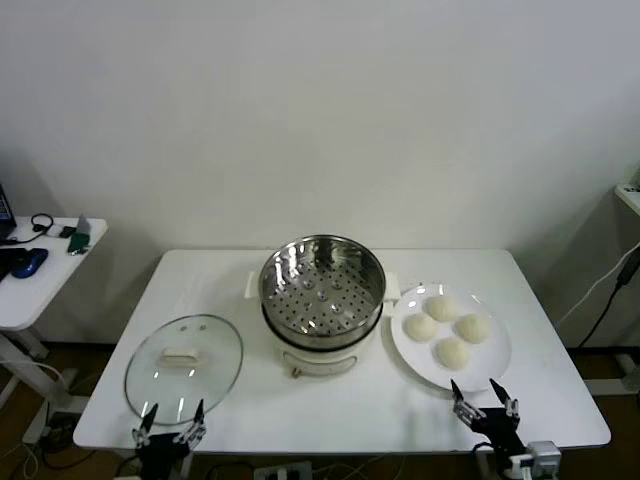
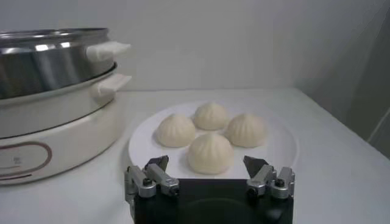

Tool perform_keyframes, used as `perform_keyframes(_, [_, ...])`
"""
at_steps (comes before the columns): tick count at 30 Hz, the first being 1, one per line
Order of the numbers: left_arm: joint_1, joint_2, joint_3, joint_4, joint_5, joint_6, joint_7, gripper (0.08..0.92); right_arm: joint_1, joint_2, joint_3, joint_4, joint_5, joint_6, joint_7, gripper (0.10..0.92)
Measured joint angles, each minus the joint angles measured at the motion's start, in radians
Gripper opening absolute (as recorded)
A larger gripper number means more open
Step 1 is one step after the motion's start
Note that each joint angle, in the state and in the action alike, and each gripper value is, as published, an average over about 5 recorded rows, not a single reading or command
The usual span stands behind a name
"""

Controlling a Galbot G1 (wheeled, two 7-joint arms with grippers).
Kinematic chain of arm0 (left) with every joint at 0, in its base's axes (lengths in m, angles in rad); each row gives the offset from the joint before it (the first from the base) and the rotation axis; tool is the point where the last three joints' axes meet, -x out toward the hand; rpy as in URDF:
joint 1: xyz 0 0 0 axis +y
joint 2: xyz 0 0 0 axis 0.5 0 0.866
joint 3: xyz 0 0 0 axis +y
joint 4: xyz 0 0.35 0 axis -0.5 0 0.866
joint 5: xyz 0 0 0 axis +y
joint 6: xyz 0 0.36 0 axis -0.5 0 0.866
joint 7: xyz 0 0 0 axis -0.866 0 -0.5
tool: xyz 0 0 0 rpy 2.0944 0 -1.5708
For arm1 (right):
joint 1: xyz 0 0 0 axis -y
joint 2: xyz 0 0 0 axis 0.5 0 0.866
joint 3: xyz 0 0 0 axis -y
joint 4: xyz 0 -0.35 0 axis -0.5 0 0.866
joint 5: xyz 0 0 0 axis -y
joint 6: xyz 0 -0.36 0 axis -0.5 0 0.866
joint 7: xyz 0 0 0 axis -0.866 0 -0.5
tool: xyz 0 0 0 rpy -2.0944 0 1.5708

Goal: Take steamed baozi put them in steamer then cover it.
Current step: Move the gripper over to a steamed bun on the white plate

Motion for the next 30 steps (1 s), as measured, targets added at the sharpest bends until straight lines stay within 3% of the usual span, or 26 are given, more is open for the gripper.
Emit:
perform_keyframes(7, [-0.01,0.0,0.002,-0.006,0.0,0.002,0.0,0.823,0.152,-0.079,-0.014,-0.029,0.014,-0.086,0.004,0.823])
perform_keyframes(15, [-0.024,0.006,0.009,-0.016,-0.001,0.009,-0.001,0.823,0.534,-0.312,-0.22,-0.166,0.015,-0.211,-0.118,0.823])
perform_keyframes(22, [-0.032,0.013,0.009,-0.016,-0.01,0.008,-0.001,0.823,0.985,-0.493,-0.636,-0.337,-0.092,-0.222,-0.389,0.823])
perform_keyframes(30, [-0.021,0.013,0.009,-0.015,-0.018,-0.005,-0.001,0.823,1.519,-0.525,-1.173,-0.592,-0.232,-0.048,-0.801,0.823])
